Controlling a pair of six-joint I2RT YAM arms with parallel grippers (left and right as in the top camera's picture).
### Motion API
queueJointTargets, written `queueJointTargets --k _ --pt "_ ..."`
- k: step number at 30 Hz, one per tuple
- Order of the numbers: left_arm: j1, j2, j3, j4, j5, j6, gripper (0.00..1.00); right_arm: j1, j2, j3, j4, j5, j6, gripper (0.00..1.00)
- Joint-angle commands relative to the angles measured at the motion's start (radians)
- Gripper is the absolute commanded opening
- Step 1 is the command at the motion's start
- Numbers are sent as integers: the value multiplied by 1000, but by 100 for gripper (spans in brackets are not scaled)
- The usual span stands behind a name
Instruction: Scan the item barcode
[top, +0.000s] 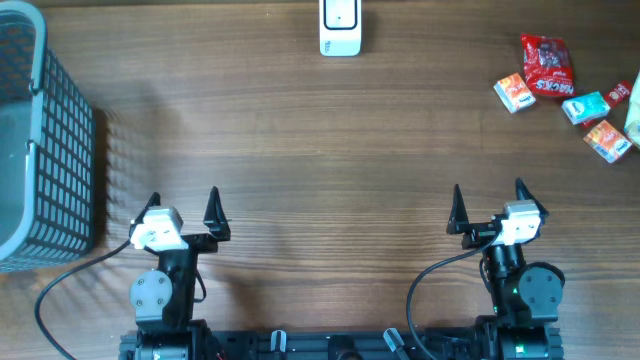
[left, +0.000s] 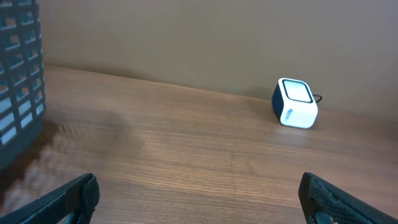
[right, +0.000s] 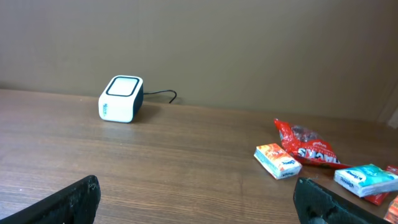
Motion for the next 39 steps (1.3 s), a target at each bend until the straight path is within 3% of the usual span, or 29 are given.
queueJointTargets --k 1,39 --pt "-30 -10 -5 -8 5 126 100 -6 -12 -1 2 17 16 100" --pt "-32 -9 -5 -6 -3 154 100 -6 -12 -1 2 17 16 100"
